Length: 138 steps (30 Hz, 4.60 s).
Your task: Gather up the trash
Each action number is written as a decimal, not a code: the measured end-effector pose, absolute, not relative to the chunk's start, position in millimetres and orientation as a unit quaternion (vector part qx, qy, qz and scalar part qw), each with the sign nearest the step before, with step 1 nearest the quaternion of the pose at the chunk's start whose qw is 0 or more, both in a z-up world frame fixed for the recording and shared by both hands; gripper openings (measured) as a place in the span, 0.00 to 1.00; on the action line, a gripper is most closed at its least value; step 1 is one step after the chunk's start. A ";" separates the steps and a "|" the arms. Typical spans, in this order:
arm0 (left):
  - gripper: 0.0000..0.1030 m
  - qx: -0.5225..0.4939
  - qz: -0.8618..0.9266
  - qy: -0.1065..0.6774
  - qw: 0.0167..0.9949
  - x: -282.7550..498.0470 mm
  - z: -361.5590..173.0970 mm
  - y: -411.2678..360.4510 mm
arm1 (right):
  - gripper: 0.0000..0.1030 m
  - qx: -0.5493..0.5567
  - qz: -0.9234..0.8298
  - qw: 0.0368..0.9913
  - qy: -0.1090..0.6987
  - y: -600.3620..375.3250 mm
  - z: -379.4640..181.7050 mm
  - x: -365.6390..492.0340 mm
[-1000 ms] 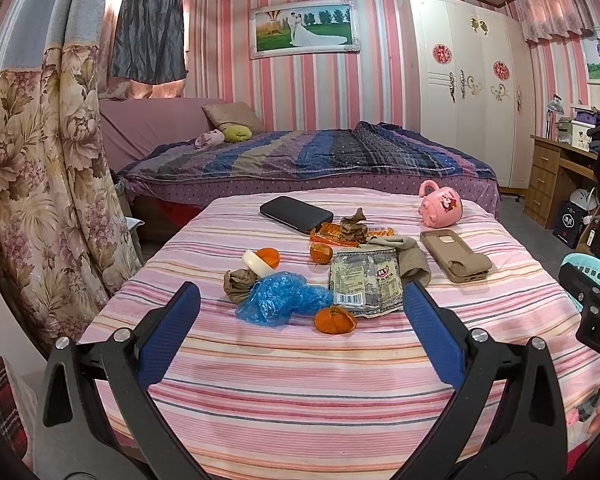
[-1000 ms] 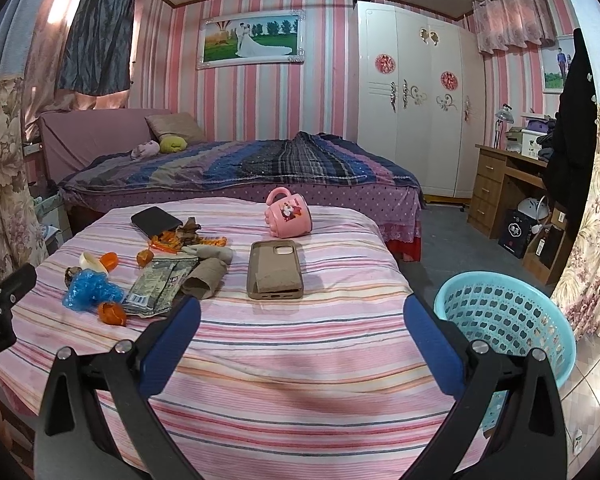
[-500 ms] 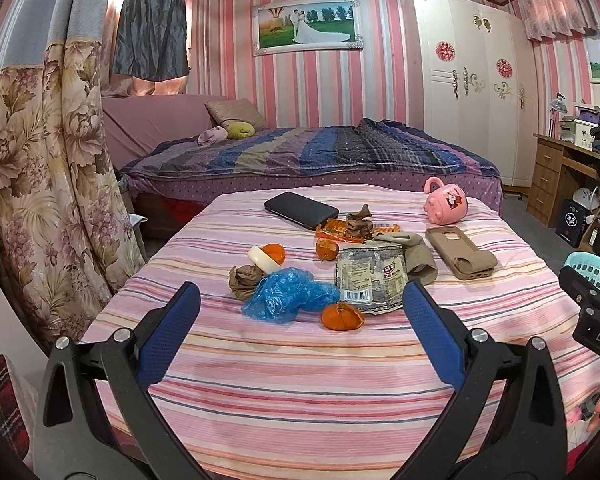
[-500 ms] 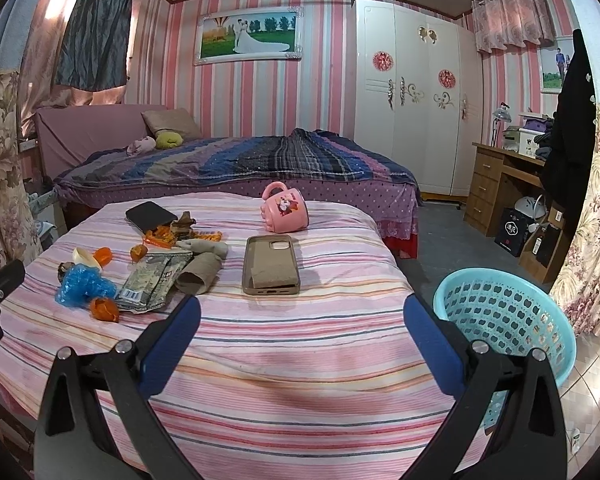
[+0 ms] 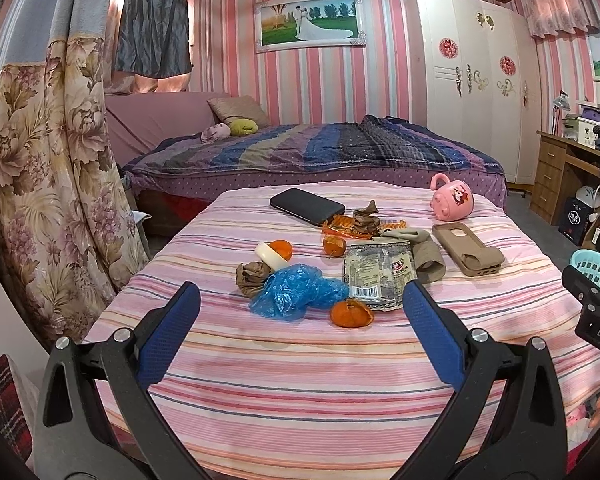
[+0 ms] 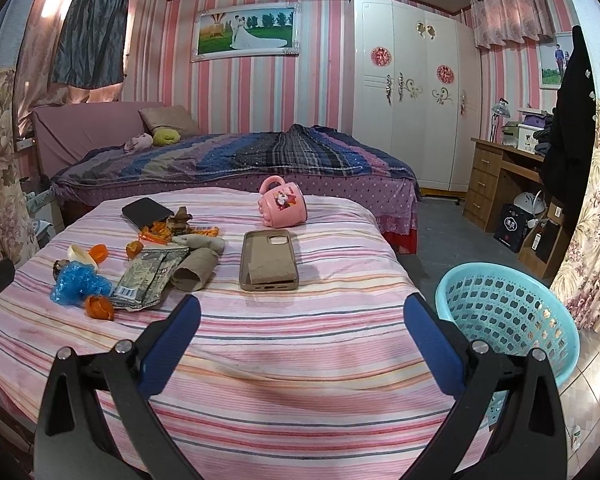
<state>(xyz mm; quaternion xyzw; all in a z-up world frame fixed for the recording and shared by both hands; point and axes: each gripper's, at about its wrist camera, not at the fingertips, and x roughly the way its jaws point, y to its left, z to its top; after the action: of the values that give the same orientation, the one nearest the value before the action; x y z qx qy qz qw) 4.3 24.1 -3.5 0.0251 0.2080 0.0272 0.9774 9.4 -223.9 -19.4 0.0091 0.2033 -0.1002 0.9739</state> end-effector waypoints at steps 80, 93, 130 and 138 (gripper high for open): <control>0.19 -0.016 0.049 0.302 0.952 152.7 -22.3 74.9 | 0.39 0.029 0.099 0.923 0.370 -153.7 -78.7 212.1; 0.19 -0.026 -0.015 0.280 0.959 147.1 -3.8 2.9 | 0.36 0.000 0.017 0.956 0.293 -258.8 -24.8 134.2; 0.91 0.058 -0.267 0.294 0.916 110.8 -27.0 -363.1 | 0.36 0.076 -0.206 0.935 0.277 -546.2 -38.9 24.6; 0.95 0.047 -0.194 0.264 0.943 130.4 10.4 -276.7 | 0.66 0.076 -0.224 0.932 0.276 -536.9 -36.4 29.8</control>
<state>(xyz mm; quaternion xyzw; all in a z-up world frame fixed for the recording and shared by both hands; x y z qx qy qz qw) 130.4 -276.7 10.4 0.0473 0.2643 -0.1944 0.9435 29.8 -536.9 -36.4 0.0764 0.2761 -0.2239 0.9316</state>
